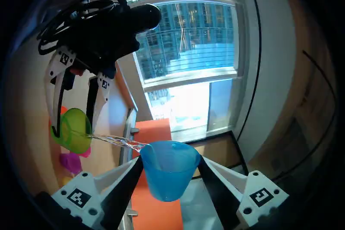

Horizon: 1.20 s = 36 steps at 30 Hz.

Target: Pour water

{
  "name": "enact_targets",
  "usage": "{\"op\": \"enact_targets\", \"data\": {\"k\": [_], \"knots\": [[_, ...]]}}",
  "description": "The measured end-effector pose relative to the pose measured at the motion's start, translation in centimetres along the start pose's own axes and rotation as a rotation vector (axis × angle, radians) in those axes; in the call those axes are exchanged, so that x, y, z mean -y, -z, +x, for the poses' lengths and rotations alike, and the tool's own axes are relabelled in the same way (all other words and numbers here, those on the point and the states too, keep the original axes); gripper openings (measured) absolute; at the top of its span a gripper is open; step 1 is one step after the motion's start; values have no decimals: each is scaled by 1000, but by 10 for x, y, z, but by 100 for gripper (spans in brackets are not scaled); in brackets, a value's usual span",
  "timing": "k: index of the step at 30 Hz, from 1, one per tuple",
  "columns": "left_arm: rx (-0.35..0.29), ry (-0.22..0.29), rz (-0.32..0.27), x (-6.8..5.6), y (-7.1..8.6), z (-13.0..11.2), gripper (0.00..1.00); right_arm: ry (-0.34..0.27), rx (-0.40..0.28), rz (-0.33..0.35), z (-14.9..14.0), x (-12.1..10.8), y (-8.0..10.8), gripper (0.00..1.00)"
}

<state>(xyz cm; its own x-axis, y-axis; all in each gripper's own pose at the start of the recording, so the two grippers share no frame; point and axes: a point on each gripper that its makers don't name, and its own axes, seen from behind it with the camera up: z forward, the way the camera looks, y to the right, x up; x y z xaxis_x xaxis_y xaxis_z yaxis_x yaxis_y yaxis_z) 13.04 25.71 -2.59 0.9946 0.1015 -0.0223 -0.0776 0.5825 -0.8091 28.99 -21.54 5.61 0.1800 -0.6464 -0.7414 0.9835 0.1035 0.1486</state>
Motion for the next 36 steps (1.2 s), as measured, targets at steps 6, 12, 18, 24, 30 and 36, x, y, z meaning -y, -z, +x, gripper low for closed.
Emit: {"op": "enact_targets", "data": {"k": [6,12,18,24,30,36], "knots": [[-6,2,-1,-1,0,1,89,40,5,-4,-1,-4,1,92],[-7,1,1,-1,0,2,89,72,8,-7,0,-8,0,92],[-11,2,0,-2,0,3,89,117,12,-12,1,-10,-2,92],[-14,3,-1,-2,0,5,89,164,14,-14,2,-13,-5,92],[-14,5,0,-2,-2,5,89,207,15,-19,4,-14,-5,92],[-17,8,1,-1,-2,6,89,258,11,-27,8,-17,-5,92]]}}
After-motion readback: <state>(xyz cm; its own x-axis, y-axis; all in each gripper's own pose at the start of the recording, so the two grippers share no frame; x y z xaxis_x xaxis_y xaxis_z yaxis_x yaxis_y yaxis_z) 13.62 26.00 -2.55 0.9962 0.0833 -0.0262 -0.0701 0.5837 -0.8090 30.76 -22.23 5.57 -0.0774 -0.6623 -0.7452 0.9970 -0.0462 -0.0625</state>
